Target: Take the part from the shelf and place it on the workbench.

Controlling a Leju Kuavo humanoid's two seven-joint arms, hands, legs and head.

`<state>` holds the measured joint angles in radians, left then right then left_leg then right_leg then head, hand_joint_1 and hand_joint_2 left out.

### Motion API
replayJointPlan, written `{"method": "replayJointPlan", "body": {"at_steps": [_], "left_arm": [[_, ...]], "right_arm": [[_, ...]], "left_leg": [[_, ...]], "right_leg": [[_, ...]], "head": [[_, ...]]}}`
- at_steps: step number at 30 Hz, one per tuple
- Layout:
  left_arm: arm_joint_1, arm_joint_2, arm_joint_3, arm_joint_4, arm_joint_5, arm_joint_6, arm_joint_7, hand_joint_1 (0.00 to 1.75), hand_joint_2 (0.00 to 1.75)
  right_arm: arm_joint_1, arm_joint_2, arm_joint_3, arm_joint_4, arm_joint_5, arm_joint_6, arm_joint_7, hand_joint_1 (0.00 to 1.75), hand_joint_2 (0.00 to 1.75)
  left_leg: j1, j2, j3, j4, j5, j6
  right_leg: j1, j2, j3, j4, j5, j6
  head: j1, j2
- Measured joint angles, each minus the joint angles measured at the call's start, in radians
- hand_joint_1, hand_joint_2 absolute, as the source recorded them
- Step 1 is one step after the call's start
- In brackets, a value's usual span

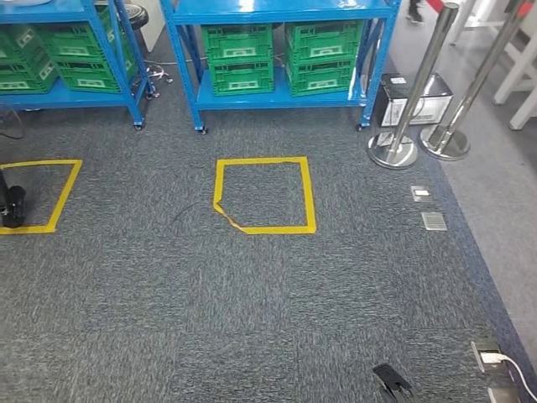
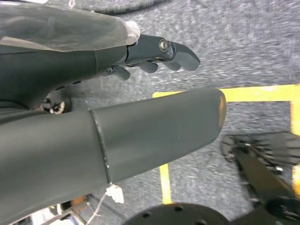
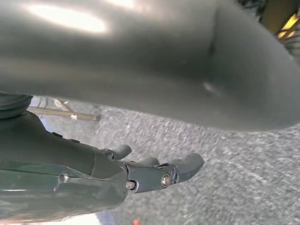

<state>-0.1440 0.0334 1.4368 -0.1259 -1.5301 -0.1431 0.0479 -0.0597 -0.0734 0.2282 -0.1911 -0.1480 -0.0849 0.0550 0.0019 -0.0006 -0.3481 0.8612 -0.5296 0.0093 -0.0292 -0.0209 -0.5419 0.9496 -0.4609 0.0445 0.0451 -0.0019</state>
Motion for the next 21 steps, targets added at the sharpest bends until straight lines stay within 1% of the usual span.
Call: {"method": "replayJointPlan", "body": {"at_steps": [1, 2, 3, 4, 5, 6, 7, 8, 9, 10, 11, 12, 13, 14, 15, 16, 17, 18, 19, 20, 21], "left_arm": [[-0.003, 0.000, 0.000, 0.000, 0.000, 0.000, 0.000, 0.00, 0.00], [-0.007, -0.001, 0.000, 0.000, 0.000, 0.000, 0.000, 0.00, 0.00], [-0.011, -0.002, 0.000, 0.000, 0.000, 0.000, 0.000, 0.00, 0.00], [-0.015, -0.003, 0.000, 0.000, 0.000, 0.000, 0.000, 0.00, 0.00], [-0.018, -0.004, 0.000, 0.000, 0.000, 0.000, 0.000, 0.00, 0.00], [-0.019, -0.005, 0.000, 0.000, 0.000, 0.000, -0.001, 0.00, 0.00], [-0.018, -0.006, -0.001, 0.000, 0.000, 0.000, -0.001, 0.00, 0.00], [-0.015, -0.006, -0.001, 0.000, 0.000, 0.000, -0.002, 0.00, 0.00], [-0.011, -0.006, -0.001, 0.000, 0.000, 0.000, -0.002, 0.00, 0.00], [-0.006, -0.006, -0.001, 0.000, 0.000, 0.000, -0.001, 0.00, 0.00], [0.000, -0.005, -0.001, 0.000, 0.000, 0.000, -0.001, 0.00, 0.00], [0.004, -0.004, -0.001, 0.000, 0.000, 0.000, -0.001, 0.00, 0.00], [0.009, -0.002, -0.001, 0.000, 0.000, 0.000, -0.001, 0.00, 0.00], [0.012, -0.001, -0.001, 0.000, 0.000, 0.000, -0.001, 0.00, 0.00], [0.014, 0.002, -0.001, 0.000, 0.000, 0.000, -0.001, 0.00, 0.00], [0.015, 0.003, -0.001, 0.000, 0.000, 0.000, -0.001, 0.00, 0.00], [0.013, 0.004, -0.001, 0.000, 0.000, 0.000, -0.001, 0.00, 0.00], [0.012, 0.004, -0.001, 0.000, 0.000, 0.000, -0.001, 0.00, 0.00], [0.010, 0.003, -0.001, 0.000, 0.000, 0.000, -0.001, 0.00, 0.00], [0.009, 0.002, -0.001, 0.000, 0.000, 0.000, -0.001, 0.00, 0.00], [0.007, 0.002, -0.001, 0.000, 0.000, 0.000, -0.001, 0.00, 0.00]], "right_arm": [[-0.003, 0.001, 0.000, 0.000, 0.000, 0.000, -0.001, 0.00, 0.00], [-0.009, 0.001, 0.000, -0.001, 0.000, 0.000, -0.002, 0.00, 0.00], [-0.013, 0.001, 0.000, -0.001, 0.000, -0.001, -0.003, 0.00, 0.00], [-0.017, 0.001, 0.000, -0.001, 0.000, -0.001, -0.003, 0.00, 0.00], [-0.019, 0.001, 0.000, -0.001, 0.000, -0.002, -0.003, 0.00, 0.00], [-0.021, 0.001, 0.000, -0.001, 0.000, -0.002, -0.003, 0.00, 0.00], [-0.020, 0.001, 0.000, -0.001, 0.000, -0.002, -0.003, 0.00, 0.00], [-0.018, 0.001, 0.000, -0.001, 0.000, -0.002, -0.003, 0.00, 0.00], [-0.015, 0.001, 0.000, -0.001, 0.000, -0.002, -0.003, 0.00, 0.00], [-0.012, 0.001, 0.000, 0.000, 0.000, -0.002, -0.002, 0.00, 0.00], [-0.010, 0.001, 0.000, 0.000, 0.000, -0.002, -0.002, 0.00, 0.00], [-0.008, 0.001, 0.000, 0.000, 0.000, -0.002, -0.003, 0.00, 0.00], [-0.007, 0.003, 0.000, 0.000, 0.000, -0.002, -0.003, 0.00, 0.00], [-0.007, 0.005, 0.000, 0.001, 0.000, -0.002, -0.003, 0.00, 0.00], [-0.007, 0.006, 0.000, 0.001, 0.000, -0.002, -0.003, 0.00, 0.00], [-0.007, 0.008, 0.000, 0.002, 0.000, -0.002, -0.003, 0.00, 0.00], [-0.008, 0.008, 0.000, 0.001, 0.000, -0.002, -0.003, 0.00, 0.00], [-0.008, 0.008, 0.000, 0.001, 0.000, -0.002, -0.003, 0.00, 0.00], [-0.008, 0.008, 0.000, 0.001, 0.000, -0.002, -0.003, 0.00, 0.00], [-0.009, 0.008, 0.000, 0.001, 0.000, -0.002, -0.003, 0.00, 0.00], [-0.009, 0.008, 0.000, 0.001, 0.000, -0.002, -0.003, 0.00, 0.00]], "left_leg": [[0.000, 0.001, 0.013, 0.006, -0.008, -0.007], [0.002, 0.003, 0.021, 0.012, -0.013, -0.012], [0.004, 0.003, 0.022, 0.031, -0.016, -0.018], [0.007, 0.003, 0.006, 0.070, -0.022, -0.022], [0.009, 0.003, -0.026, 0.125, -0.038, -0.025], [0.010, 0.002, -0.072, 0.198, -0.062, -0.028], [0.010, 0.003, -0.127, 0.274, -0.091, -0.031], [0.010, 0.003, -0.178, 0.332, -0.119, -0.032], [0.009, 0.003, -0.219, 0.362, -0.140, -0.031], [0.008, 0.003, -0.245, 0.357, -0.146, -0.027], [0.005, 0.002, -0.257, 0.322, -0.130, -0.020], [0.000, 0.003, -0.262, 0.264, -0.084, -0.009], [-0.009, 0.001, -0.264, 0.203, -0.012, 0.003], [-0.017, -0.003, -0.264, 0.155, 0.047, 0.014], [-0.024, -0.008, -0.260, 0.122, 0.092, 0.022], [-0.027, -0.012, -0.255, 0.104, 0.112, 0.028], [-0.027, -0.016, -0.242, 0.096, 0.105, 0.032], [-0.025, -0.016, -0.225, 0.085, 0.105, 0.034], [-0.023, -0.015, -0.208, 0.075, 0.101, 0.038], [-0.022, -0.014, -0.189, 0.067, 0.094, 0.042], [-0.021, -0.013, -0.172, 0.062, 0.085, 0.045]], "right_leg": [[0.001, -0.003, 0.005, -0.004, 0.000, -0.009], [0.002, 0.001, 0.014, -0.002, -0.007, -0.018], [0.002, 0.006, 0.024, -0.003, -0.006, -0.027], [0.002, 0.009, 0.034, -0.003, -0.008, -0.036], [0.003, 0.010, 0.043, -0.002, -0.011, -0.044], [0.006, 0.011, 0.051, -0.003, -0.016, -0.050], [0.007, 0.013, 0.058, -0.004, -0.023, -0.053], [0.009, 0.016, 0.066, -0.004, -0.032, -0.054], [0.010, 0.019, 0.075, -0.004, -0.041, -0.054], [0.011, 0.023, 0.086, -0.005, -0.052, -0.054], [0.012, 0.026, 0.100, -0.005, -0.062, -0.053], [0.013, 0.028, 0.114, -0.007, -0.074, -0.051], [0.013, 0.030, 0.127, -0.009, -0.085, -0.049], [0.013, 0.033, 0.140, -0.014, -0.096, -0.045], [0.013, 0.035, 0.152, -0.022, -0.106, -0.041], [0.014, 0.037, 0.168, -0.025, -0.109, -0.035], [0.014, 0.039, 0.179, -0.022, -0.106, -0.028], [0.014, 0.038, 0.179, -0.004, -0.100, -0.023], [0.014, 0.037, 0.167, 0.035, -0.090, -0.018], [0.013, 0.035, 0.136, 0.089, -0.087, -0.015], [0.012, 0.033, 0.092, 0.151, -0.096, -0.013]], "head": [[-0.002, 0.000], [-0.006, 0.000], [-0.013, 0.000], [-0.020, 0.000], [-0.026, 0.000], [-0.032, 0.000], [-0.036, 0.000], [-0.036, 0.000], [-0.037, 0.000], [-0.037, 0.000], [-0.037, 0.000], [-0.038, 0.000], [-0.039, 0.000], [-0.040, 0.000], [-0.041, 0.000], [-0.041, 0.000], [-0.041, 0.000], [-0.039, 0.000], [-0.037, 0.000], [-0.034, 0.000], [-0.032, 0.000]]}}
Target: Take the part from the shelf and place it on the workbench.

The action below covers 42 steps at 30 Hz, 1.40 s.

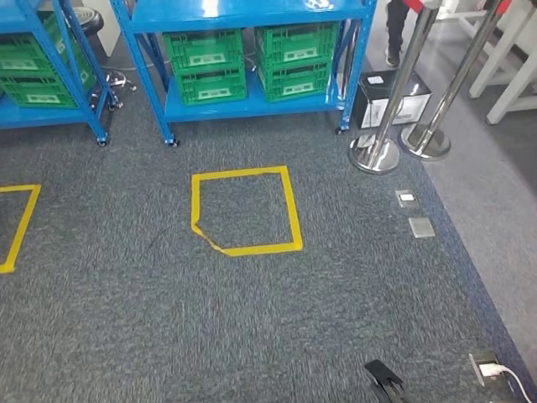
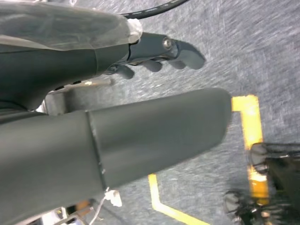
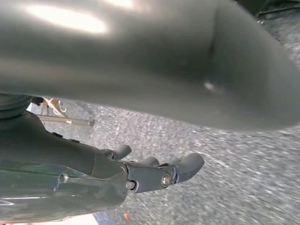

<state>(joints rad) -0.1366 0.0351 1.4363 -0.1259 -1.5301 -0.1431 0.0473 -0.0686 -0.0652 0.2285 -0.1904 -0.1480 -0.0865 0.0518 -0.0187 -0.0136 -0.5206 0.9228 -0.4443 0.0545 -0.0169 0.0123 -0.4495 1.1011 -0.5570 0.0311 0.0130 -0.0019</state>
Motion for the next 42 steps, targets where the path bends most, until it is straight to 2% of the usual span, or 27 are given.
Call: {"method": "replayJointPlan", "body": {"at_steps": [3, 4, 5, 6, 9, 10, 11, 13, 15, 16, 18, 19, 20, 21, 23, 24, 25, 28, 29, 31, 33, 35, 36, 37, 39, 40, 42], "left_arm": [[-0.003, 0.000, 0.000, 0.000, 0.000, -0.002, 0.000, 0.00, 0.00], [-0.002, -0.001, 0.000, 0.000, 0.000, -0.002, 0.000, 0.00, 0.00], [-0.001, -0.001, 0.000, 0.000, 0.000, -0.003, 0.001, 0.00, 0.00], [0.000, -0.001, 0.000, 0.000, 0.000, -0.003, 0.001, 0.00, 0.00], [-0.001, -0.001, 0.000, 0.000, 0.000, -0.003, 0.001, 0.00, 0.00], [-0.004, -0.002, 0.000, 0.000, 0.000, -0.003, 0.000, 0.00, 0.00], [-0.009, -0.002, 0.000, 0.000, 0.000, -0.002, -0.001, 0.00, 0.00], [-0.019, -0.004, 0.000, 0.000, 0.000, -0.002, -0.002, 0.00, 0.00], [-0.023, -0.006, 0.000, 0.000, 0.000, -0.002, -0.003, 0.00, 0.00], [-0.022, -0.008, 0.000, 0.000, 0.000, -0.002, -0.003, 0.00, 0.00], [-0.017, -0.008, 0.000, 0.000, 0.000, -0.001, -0.004, 0.00, 0.00], [-0.015, -0.008, 0.000, 0.000, 0.000, 0.000, -0.004, 0.00, 0.00], [-0.012, -0.007, 0.000, 0.000, 0.000, 0.000, -0.005, 0.00, 0.00], [-0.010, -0.007, 0.000, 0.000, 0.000, 0.000, -0.005, 0.00, 0.00], [-0.005, -0.004, 0.000, 0.000, 0.000, 0.001, -0.006, 0.00, 0.00], [-0.003, -0.003, 0.000, 0.000, 0.000, 0.002, -0.006, 0.00, 0.00], [-0.002, -0.002, 0.000, 0.000, 0.001, 0.003, -0.006, 0.00, 0.00], [-0.004, -0.001, 0.000, 0.000, 0.001, 0.004, -0.007, 0.00, 0.00], [-0.004, -0.002, 0.000, 0.000, 0.001, 0.005, -0.007, 0.00, 0.00], [-0.005, -0.004, 0.000, 0.000, 0.001, 0.006, -0.009, 0.00, 0.00], [-0.008, -0.004, 0.000, 0.000, 0.000, 0.006, -0.009, 0.00, 0.00], [-0.009, -0.004, 0.000, 0.000, 0.000, 0.006, -0.010, 0.00, 0.00], [-0.008, -0.004, 0.000, 0.000, 0.000, 0.006, -0.010, 0.00, 0.00], [-0.005, -0.004, 0.000, 0.000, 0.000, 0.006, -0.010, 0.00, 0.00], [-0.004, -0.007, 0.000, 0.000, 0.000, 0.007, -0.010, 0.00, 0.00], [-0.004, -0.008, 0.000, 0.000, 0.000, 0.009, -0.011, 0.00, 0.00], [-0.008, -0.009, 0.000, 0.000, 0.000, 0.014, -0.012, 0.00, 0.00]], "right_arm": [[0.002, 0.000, 0.000, 0.000, 0.000, 0.000, 0.001, 0.00, 0.00], [0.005, 0.000, 0.000, 0.000, 0.000, 0.001, 0.001, 0.00, 0.00], [0.007, 0.000, 0.000, 0.000, 0.000, 0.001, 0.001, 0.00, 0.00], [0.010, 0.000, 0.000, 0.000, 0.000, 0.001, 0.001, 0.00, 0.00], [0.016, 0.000, 0.000, 0.003, 0.004, 0.001, 0.000, 0.00, 0.00], [0.015, 0.000, 0.001, 0.003, 0.004, 0.002, -0.001, 0.00, 0.00], [0.011, 0.000, 0.001, 0.004, 0.004, 0.003, -0.002, 0.00, 0.00], [0.003, -0.001, 0.001, 0.003, 0.005, 0.004, -0.004, 0.00, 0.00], [0.000, -0.003, 0.002, 0.002, 0.005, 0.003, -0.007, 0.00, 0.00], [0.000, -0.003, 0.002, 0.003, 0.005, 0.003, -0.007, 0.00, 0.00], [0.002, -0.003, 0.002, 0.003, 0.005, 0.003, -0.008, 0.00, 0.00], [0.002, -0.003, 0.002, 0.003, 0.005, 0.003, -0.008, 0.00, 0.00], [0.003, -0.003, 0.002, 0.003, 0.005, 0.003, -0.009, 0.00, 0.00], [0.003, -0.003, 0.002, 0.003, 0.005, 0.003, -0.010, 0.00, 0.00], [0.005, -0.002, 0.003, 0.003, 0.005, 0.003, -0.012, 0.00, 0.00], [0.005, 0.000, 0.003, 0.004, 0.005, 0.003, -0.012, 0.00, 0.00], [0.005, 0.001, 0.004, 0.004, 0.005, 0.003, -0.013, 0.00, 0.00], [0.003, 0.001, 0.005, 0.004, 0.006, 0.003, -0.013, 0.00, 0.00], [0.002, 0.000, 0.005, 0.004, 0.005, 0.004, -0.013, 0.00, 0.00], [0.000, -0.001, 0.005, 0.004, 0.005, 0.004, -0.012, 0.00, 0.00], [0.000, -0.001, 0.005, 0.004, 0.004, 0.005, -0.010, 0.00, 0.00], [0.003, -0.001, 0.005, 0.005, 0.004, 0.005, -0.008, 0.00, 0.00], [0.005, -0.001, 0.005, 0.005, 0.003, 0.005, -0.007, 0.00, 0.00], [0.009, -0.001, 0.005, 0.006, 0.003, 0.005, -0.007, 0.00, 0.00], [0.017, -0.002, 0.005, 0.010, 0.001, 0.005, -0.004, 0.00, 0.00], [0.019, -0.003, 0.005, 0.012, 0.000, 0.004, -0.003, 0.00, 0.00], [0.015, -0.003, 0.005, 0.013, -0.001, 0.003, -0.001, 0.00, 0.00]], "left_leg": [[0.000, -0.001, 0.055, -0.010, -0.039, 0.003], [0.001, -0.003, 0.078, -0.012, -0.055, 0.001], [0.002, -0.005, 0.101, -0.014, -0.072, -0.001], [0.003, -0.006, 0.125, -0.014, -0.090, -0.003], [0.003, -0.009, 0.179, -0.016, -0.142, -0.015], [0.004, -0.010, 0.189, -0.018, -0.150, -0.021], [0.005, -0.010, 0.192, -0.014, -0.152, -0.028], [0.009, -0.007, 0.162, 0.048, -0.127, -0.039], [0.013, -0.001, 0.066, 0.192, -0.104, -0.050], [0.015, 0.002, 0.009, 0.265, -0.115, -0.056], [0.020, 0.004, -0.089, 0.346, -0.187, -0.065], [0.021, 0.004, -0.120, 0.345, -0.220, -0.067], [0.022, 0.004, -0.140, 0.317, -0.231, -0.067], [0.022, 0.005, -0.148, 0.266, -0.206, -0.064], [0.016, 0.008, -0.153, 0.140, -0.061, -0.053], [0.011, 0.007, -0.155, 0.096, -0.001, -0.047], [0.007, 0.006, -0.153, 0.070, 0.036, -0.041], [0.008, 0.001, -0.116, 0.044, 0.041, -0.028], [0.010, 0.002, -0.098, 0.039, 0.043, -0.024], [0.009, 0.006, -0.069, 0.035, 0.035, -0.014], [0.008, 0.005, -0.042, 0.035, 0.011, -0.008], [0.007, 0.001, -0.006, 0.034, -0.018, -0.008], [0.006, 0.000, 0.015, 0.034, -0.034, -0.009], [0.006, -0.002, 0.033, 0.033, -0.050, -0.011], [0.006, -0.004, 0.056, 0.037, -0.074, -0.018], [0.006, -0.006, 0.056, 0.037, -0.077, -0.024], [0.008, -0.009, 0.051, 0.032, -0.076, -0.033]], "right_leg": [[-0.001, -0.002, -0.126, 0.123, -0.096, 0.007], [-0.001, -0.002, -0.152, 0.118, -0.127, 0.010], [-0.002, -0.003, -0.168, 0.091, -0.135, 0.012], [-0.002, -0.004, -0.177, 0.045, -0.106, 0.012], [0.003, -0.010, -0.176, -0.074, 0.100, 0.000], [0.007, -0.011, -0.170, -0.086, 0.133, -0.009], [0.011, -0.011, -0.162, -0.090, 0.125, -0.018], [0.009, -0.008, -0.144, -0.099, 0.116, -0.031], [0.005, -0.007, -0.116, -0.114, 0.103, -0.040], [0.004, -0.007, -0.100, -0.123, 0.094, -0.042], [0.002, -0.005, -0.061, -0.138, 0.072, -0.043], [0.000, -0.002, -0.038, -0.143, 0.060, -0.042], [-0.003, 0.000, -0.015, -0.148, 0.045, -0.040], [-0.004, 0.002, 0.007, -0.151, 0.031, -0.038], [-0.007, 0.004, 0.043, -0.159, 0.001, -0.031], [-0.007, 0.006, 0.056, -0.165, -0.014, -0.026], [-0.006, 0.007, 0.074, -0.169, -0.023, -0.020], [-0.001, 0.006, 0.112, -0.149, -0.022, -0.003], [-0.001, 0.004, 0.103, -0.117, -0.023, 0.001], [-0.002, -0.003, 0.044, -0.010, -0.058, 0.003], [-0.002, -0.004, -0.039, 0.089, -0.132, 0.009], [-0.002, -0.004, -0.089, 0.091, -0.183, 0.014], [-0.002, -0.004, -0.100, 0.054, -0.168, 0.013], [-0.001, -0.005, -0.109, 0.004, -0.111, 0.008], [0.005, -0.005, -0.127, -0.075, 0.040, -0.002], [0.009, -0.005, -0.131, -0.096, 0.092, -0.006], [0.015, -0.005, -0.122, -0.111, 0.114, -0.010]], "head": [[0.007, 0.000], [0.011, 0.000], [0.014, 0.000], [0.018, 0.000], [0.022, 0.000], [0.019, 0.000], [0.016, 0.000], [0.014, 0.000], [0.011, 0.000], [0.009, 0.000], [0.007, 0.000], [0.004, 0.000], [0.002, 0.000], [-0.002, 0.000], [-0.008, 0.000], [-0.011, 0.000], [-0.014, 0.000], [-0.011, 0.000], [-0.006, 0.000], [0.004, 0.000], [0.010, 0.000], [0.017, 0.000], [0.021, 0.000], [0.026, 0.000], [0.023, 0.000], [0.022, 0.000], [0.024, 0.000]]}}
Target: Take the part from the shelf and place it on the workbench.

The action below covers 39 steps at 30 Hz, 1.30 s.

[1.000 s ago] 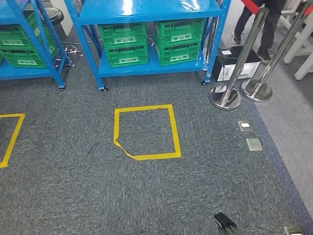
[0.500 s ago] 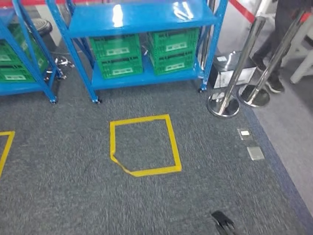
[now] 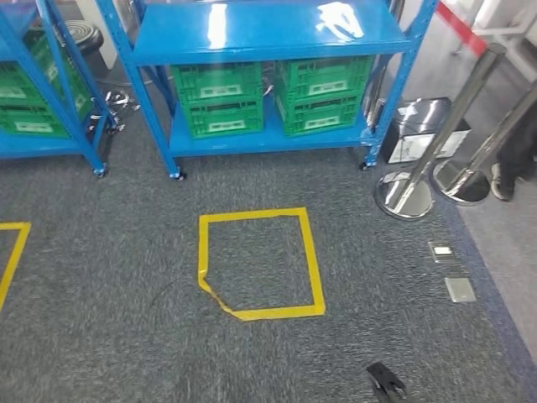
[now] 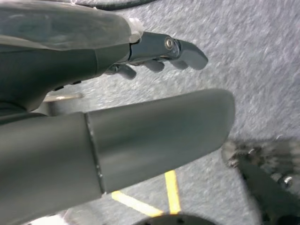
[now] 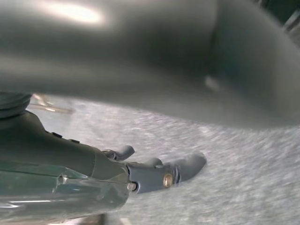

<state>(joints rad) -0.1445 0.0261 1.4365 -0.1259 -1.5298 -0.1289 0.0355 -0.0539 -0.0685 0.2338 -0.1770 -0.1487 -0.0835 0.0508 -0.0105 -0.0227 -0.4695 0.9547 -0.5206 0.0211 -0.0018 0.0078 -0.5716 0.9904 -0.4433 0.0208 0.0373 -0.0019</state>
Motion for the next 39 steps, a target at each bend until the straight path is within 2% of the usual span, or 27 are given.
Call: {"method": "replayJointPlan", "body": {"at_steps": [5, 9, 14, 18, 22, 30, 31, 32, 34, 35, 36, 38, 39], "left_arm": [[-0.002, 0.002, 0.000, 0.000, 0.000, 0.003, 0.002, 0.00, 0.00], [-0.003, 0.008, 0.000, 0.000, 0.000, 0.003, 0.008, 0.00, 0.00], [-0.007, 0.009, 0.000, 0.000, 0.001, 0.003, 0.011, 0.00, 0.00], [-0.008, 0.007, 0.000, 0.000, 0.001, 0.004, 0.012, 0.00, 0.00], [-0.008, 0.007, 0.000, 0.000, 0.000, 0.004, 0.012, 0.00, 0.00], [-0.008, 0.008, 0.000, 0.000, 0.000, 0.005, 0.012, 0.00, 0.00], [-0.008, 0.010, 0.000, 0.000, 0.000, 0.005, 0.012, 0.00, 0.00], [-0.009, 0.010, 0.000, 0.000, 0.000, 0.005, 0.012, 0.00, 0.00], [-0.010, 0.009, 0.000, 0.000, 0.000, 0.005, 0.011, 0.00, 0.00], [-0.011, 0.007, 0.000, 0.000, 0.000, 0.005, 0.011, 0.00, 0.00], [-0.011, 0.006, 0.000, 0.000, 0.000, 0.005, 0.010, 0.00, 0.00], [-0.011, 0.004, 0.000, 0.000, 0.000, 0.004, 0.009, 0.00, 0.00], [-0.009, 0.003, 0.000, 0.000, 0.000, 0.004, 0.009, 0.00, 0.00]], "right_arm": [[-0.004, 0.000, 0.000, 0.001, 0.000, -0.003, 0.001, 0.00, 0.00], [-0.005, 0.001, 0.001, 0.001, 0.001, -0.001, 0.001, 0.00, 0.00], [-0.006, 0.001, 0.003, 0.001, 0.001, 0.000, 0.002, 0.00, 0.00], [-0.009, 0.001, 0.004, 0.001, 0.001, 0.001, 0.003, 0.00, 0.00], [-0.011, 0.001, 0.005, 0.001, 0.001, 0.006, 0.003, 0.00, 0.00], [-0.011, 0.001, 0.007, 0.001, 0.001, 0.008, 0.005, 0.00, 0.00], [-0.011, 0.002, 0.007, 0.001, 0.001, 0.008, 0.005, 0.00, 0.00], [-0.012, 0.003, 0.007, 0.001, 0.001, 0.008, 0.006, 0.00, 0.00], [-0.015, 0.003, 0.007, 0.000, 0.001, 0.008, 0.006, 0.00, 0.00], [-0.016, 0.003, 0.007, 0.000, 0.001, 0.008, 0.006, 0.00, 0.00], [-0.016, 0.002, 0.007, 0.000, 0.000, 0.008, 0.006, 0.00, 0.00], [-0.015, 0.002, 0.008, 0.000, 0.000, 0.008, 0.006, 0.00, 0.00], [-0.014, 0.002, 0.008, 0.000, 0.001, 0.008, 0.006, 0.00, 0.00]], "left_leg": [[0.000, 0.001, 0.004, -0.016, 0.015, -0.005], [-0.002, 0.001, 0.007, -0.020, 0.016, -0.006], [-0.002, 0.001, 0.022, -0.045, 0.004, 0.004], [-0.001, 0.001, 0.027, -0.052, 0.005, -0.007], [-0.002, 0.001, 0.027, -0.053, 0.012, -0.011], [-0.003, 0.001, 0.029, -0.074, 0.031, -0.006], [-0.004, 0.001, 0.029, -0.076, 0.032, -0.005], [-0.004, 0.001, 0.035, -0.088, 0.035, 0.002], [0.005, 0.004, 0.074, -0.150, 0.056, 0.014], [0.011, 0.006, 0.099, -0.188, 0.068, 0.019], [0.018, 0.009, 0.122, -0.217, 0.074, 0.017], [0.028, 0.012, 0.144, -0.232, 0.068, 0.008], [0.035, 0.013, 0.153, -0.231, 0.060, 0.000]], "right_leg": [[-0.001, 0.003, 0.000, -0.004, 0.010, 0.002], [-0.006, 0.007, 0.006, -0.017, -0.007, 0.006], [-0.003, 0.006, 0.009, -0.019, -0.011, -0.007], [-0.001, 0.006, 0.011, -0.019, -0.006, -0.016], [-0.003, 0.006, 0.012, -0.022, 0.002, -0.018], [-0.005, 0.005, 0.013, -0.046, 0.019, -0.017], [-0.007, 0.005, 0.013, -0.051, 0.022, -0.013], [-0.007, 0.006, 0.019, -0.061, 0.025, -0.009], [-0.005, 0.004, 0.029, -0.076, 0.027, -0.002], [-0.003, 0.004, 0.022, -0.057, 0.015, 0.001], [-0.004, 0.003, 0.001, -0.011, -0.005, 0.004], [-0.015, 0.003, -0.064, 0.121, -0.049, 0.020], [-0.024, 0.002, -0.088, 0.166, -0.055, 0.032]], "head": [[-0.001, 0.000], [-0.008, 0.000], [-0.018, 0.000], [-0.020, 0.000], [-0.021, 0.000], [-0.021, 0.000], [-0.021, 0.000], [-0.021, 0.000], [-0.021, 0.000], [-0.018, 0.000], [-0.013, 0.000], [-0.006, 0.000], [-0.005, 0.000]]}}
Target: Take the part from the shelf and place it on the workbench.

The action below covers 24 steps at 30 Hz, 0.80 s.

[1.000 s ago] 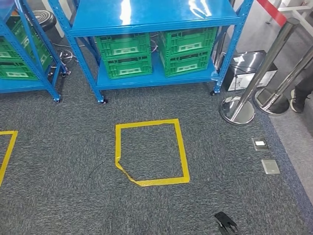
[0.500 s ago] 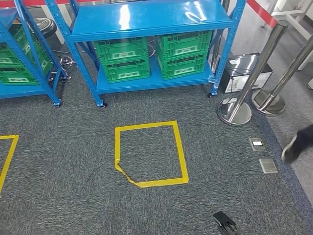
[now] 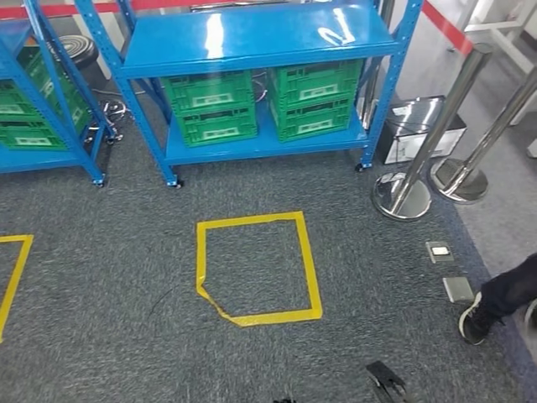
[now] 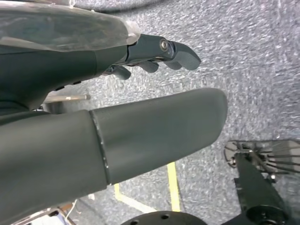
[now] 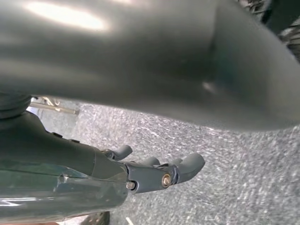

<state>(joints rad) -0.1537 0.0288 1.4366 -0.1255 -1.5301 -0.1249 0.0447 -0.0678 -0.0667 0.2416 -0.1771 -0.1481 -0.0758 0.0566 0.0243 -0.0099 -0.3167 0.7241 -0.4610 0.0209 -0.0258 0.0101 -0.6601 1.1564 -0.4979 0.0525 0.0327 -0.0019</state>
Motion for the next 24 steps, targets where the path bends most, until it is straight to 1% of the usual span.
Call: {"method": "replayJointPlan", "body": {"at_steps": [1, 2, 3, 4, 5, 6, 7, 8, 9, 10, 11, 12, 13, 14, 15, 16, 17, 18, 19, 20, 21, 22, 23, 24], "left_arm": [[0.002, -0.001, 0.000, 0.000, 0.000, 0.000, 0.000, 0.00, 0.00], [0.005, -0.002, 0.000, 0.000, 0.000, 0.000, 0.000, 0.00, 0.00], [0.007, -0.002, 0.000, 0.000, 0.000, 0.000, 0.000, 0.00, 0.00], [0.008, 0.000, 0.000, -0.001, 0.000, 0.000, -0.001, 0.00, 0.00], [0.008, 0.001, 0.000, -0.001, 0.000, 0.000, -0.002, 0.00, 0.00], [0.007, 0.004, 0.000, -0.003, 0.000, 0.000, -0.003, 0.00, 0.00], [0.005, 0.004, 0.000, -0.004, 0.000, 0.000, -0.005, 0.00, 0.00], [0.004, 0.002, 0.000, -0.004, 0.000, 0.000, -0.006, 0.00, 0.00], [0.001, 0.003, 0.000, -0.005, 0.000, 0.000, -0.008, 0.00, 0.00], [-0.001, 0.001, 0.000, -0.005, 0.000, 0.000, -0.009, 0.00, 0.00], [-0.005, 0.000, 0.000, -0.005, 0.000, 0.000, -0.010, 0.00, 0.00], [-0.007, 0.000, 0.000, -0.005, 0.000, 0.000, -0.010, 0.00, 0.00], [-0.009, 0.000, 0.000, -0.005, 0.000, 0.000, -0.011, 0.00, 0.00], [-0.009, -0.001, 0.000, -0.005, 0.001, 0.000, -0.011, 0.00, 0.00], [-0.008, -0.001, 0.000, -0.005, 0.001, 0.000, -0.011, 0.00, 0.00], [-0.006, -0.001, 0.000, -0.005, 0.001, 0.000, -0.011, 0.00, 0.00], [-0.003, -0.001, 0.000, -0.005, 0.001, 0.000, -0.010, 0.00, 0.00], [-0.001, 0.000, 0.000, -0.005, 0.001, 0.000, -0.010, 0.00, 0.00], [0.003, 0.004, 0.000, -0.006, 0.001, 0.000, -0.010, 0.00, 0.00], [0.007, 0.008, 0.000, -0.006, 0.001, 0.000, -0.010, 0.00, 0.00], [0.011, 0.014, 0.000, -0.007, 0.001, 0.000, -0.010, 0.00, 0.00], [0.013, 0.018, 0.000, -0.008, 0.001, 0.000, -0.010, 0.00, 0.00], [0.013, 0.021, 0.000, -0.008, 0.001, 0.001, -0.010, 0.00, 0.00], [0.010, 0.021, 0.000, -0.009, 0.001, 0.002, -0.010, 0.00, 0.00]], "right_arm": [[0.002, 0.000, 0.000, 0.000, 0.000, 0.000, 0.000, 0.00, 0.00], [0.003, 0.000, 0.000, 0.000, 0.000, 0.000, 0.000, 0.00, 0.00], [0.004, 0.000, 0.000, 0.000, 0.000, 0.000, 0.000, 0.00, 0.00], [0.004, 0.002, 0.001, 0.000, 0.000, 0.000, 0.000, 0.00, 0.00], [0.004, 0.004, 0.002, 0.000, 0.000, 0.000, 0.000, 0.00, 0.00], [0.005, 0.006, 0.003, 0.000, 0.000, 0.000, -0.001, 0.00, 0.00], [0.005, 0.008, 0.004, 0.000, 0.000, -0.001, -0.001, 0.00, 0.00], [0.005, 0.007, 0.005, 0.000, 0.000, -0.001, 0.000, 0.00, 0.00], [0.005, 0.007, 0.005, 0.000, 0.000, -0.002, 0.000, 0.00, 0.00], [0.004, 0.006, 0.005, 0.000, 0.000, -0.002, 0.000, 0.00, 0.00], [0.004, 0.006, 0.005, 0.000, 0.000, -0.002, -0.001, 0.00, 0.00], [0.004, 0.005, 0.005, 0.000, 0.000, -0.003, -0.002, 0.00, 0.00], [0.005, 0.005, 0.005, 0.000, 0.000, -0.003, -0.002, 0.00, 0.00], [0.005, 0.005, 0.006, 0.000, 0.000, -0.003, -0.003, 0.00, 0.00], [0.007, 0.005, 0.006, 0.001, 0.000, -0.003, -0.003, 0.00, 0.00], [0.009, 0.005, 0.006, 0.001, 0.000, -0.003, -0.003, 0.00, 0.00], [0.012, 0.005, 0.006, 0.001, 0.000, -0.003, -0.003, 0.00, 0.00], [0.015, 0.006, 0.006, 0.001, 0.000, -0.002, -0.003, 0.00, 0.00], [0.020, 0.009, 0.007, 0.001, 0.000, -0.002, -0.003, 0.00, 0.00], [0.024, 0.014, 0.008, 0.001, 0.000, -0.002, -0.003, 0.00, 0.00], [0.028, 0.019, 0.008, 0.001, 0.000, -0.002, -0.003, 0.00, 0.00], [0.031, 0.023, 0.009, 0.002, 0.000, -0.002, -0.002, 0.00, 0.00], [0.031, 0.024, 0.010, 0.002, 0.000, -0.002, -0.003, 0.00, 0.00], [0.027, 0.021, 0.010, 0.001, 0.000, -0.002, -0.003, 0.00, 0.00]], "left_leg": [[0.009, 0.000, 0.010, 0.004, -0.011, -0.011], [0.020, -0.001, 0.019, 0.011, -0.024, -0.023], [0.032, -0.003, 0.027, 0.026, -0.041, -0.038], [0.039, -0.004, 0.027, 0.045, -0.061, -0.054], [0.047, -0.006, 0.023, 0.072, -0.082, -0.070], [0.049, -0.008, 0.015, 0.098, -0.099, -0.083], [0.049, -0.010, 0.006, 0.116, -0.112, -0.092], [0.053, -0.013, 0.001, 0.128, -0.120, -0.099], [0.051, -0.013, -0.001, 0.132, -0.126, -0.105], [0.051, -0.009, -0.011, 0.153, -0.135, -0.106], [0.049, -0.003, -0.037, 0.201, -0.150, -0.106], [0.044, 0.004, -0.083, 0.275, -0.168, -0.101], [0.039, 0.010, -0.146, 0.369, -0.187, -0.095], [0.031, 0.012, -0.214, 0.458, -0.199, -0.088], [0.022, 0.013, -0.274, 0.519, -0.195, -0.079], [0.010, 0.013, -0.318, 0.540, -0.168, -0.065], [-0.005, 0.013, -0.342, 0.515, -0.118, -0.045], [-0.024, 0.012, -0.345, 0.450, -0.052, -0.021], [-0.046, 0.008, -0.336, 0.363, 0.018, 0.010], [-0.071, 0.002, -0.321, 0.279, 0.077, 0.040], [-0.088, -0.002, -0.306, 0.218, 0.112, 0.065], [-0.099, -0.005, -0.296, 0.184, 0.125, 0.077], [-0.100, -0.005, -0.289, 0.174, 0.120, 0.077], [-0.093, -0.002, -0.283, 0.170, 0.110, 0.071]], "right_leg": [[-0.011, -0.001, -0.008, 0.010, 0.012, 0.014], [-0.023, -0.004, 0.002, -0.019, 0.042, 0.031], [-0.038, -0.006, 0.024, -0.074, 0.076, 0.052], [-0.046, -0.004, 0.048, -0.120, 0.090, 0.072], [-0.051, 0.000, 0.065, -0.150, 0.088, 0.076], [-0.053, 0.004, 0.071, -0.156, 0.071, 0.068], [-0.050, 0.007, 0.070, -0.141, 0.046, 0.050], [-0.050, 0.007, 0.068, -0.131, 0.033, 0.026], [-0.049, 0.006, 0.070, -0.123, 0.024, 0.014], [-0.048, 0.006, 0.076, -0.120, 0.016, 0.004], [-0.045, 0.005, 0.085, -0.122, 0.010, -0.002], [-0.042, 0.004, 0.095, -0.128, 0.006, -0.006], [-0.039, 0.003, 0.107, -0.138, 0.003, -0.010], [-0.035, 0.003, 0.121, -0.151, 0.003, -0.011], [-0.030, 0.003, 0.136, -0.165, 0.002, -0.011], [-0.025, 0.005, 0.152, -0.181, 0.001, -0.012], [-0.020, 0.008, 0.170, -0.197, 0.000, -0.013], [-0.015, 0.012, 0.188, -0.214, -0.001, -0.014], [-0.013, 0.015, 0.205, -0.230, -0.002, -0.015], [-0.008, 0.020, 0.219, -0.242, -0.004, -0.015], [-0.003, 0.023, 0.229, -0.251, -0.008, -0.015], [0.002, 0.026, 0.237, -0.256, -0.014, -0.016], [0.009, 0.028, 0.244, -0.259, -0.022, -0.018], [0.014, 0.027, 0.250, -0.260, -0.032, -0.021]], "head": [[0.000, 0.000], [0.001, 0.000], [0.002, 0.000], [0.005, 0.000], [0.011, 0.000], [0.014, 0.000], [0.010, 0.000], [0.003, 0.000], [-0.006, 0.000], [-0.016, 0.000], [-0.022, 0.000], [-0.027, 0.000], [-0.032, 0.000], [-0.033, 0.000], [-0.034, 0.000], [-0.034, 0.000], [-0.034, 0.000], [-0.034, 0.000], [-0.034, 0.000], [-0.035, 0.000], [-0.035, 0.000], [-0.035, 0.000], [-0.034, 0.000], [-0.033, 0.000]]}}
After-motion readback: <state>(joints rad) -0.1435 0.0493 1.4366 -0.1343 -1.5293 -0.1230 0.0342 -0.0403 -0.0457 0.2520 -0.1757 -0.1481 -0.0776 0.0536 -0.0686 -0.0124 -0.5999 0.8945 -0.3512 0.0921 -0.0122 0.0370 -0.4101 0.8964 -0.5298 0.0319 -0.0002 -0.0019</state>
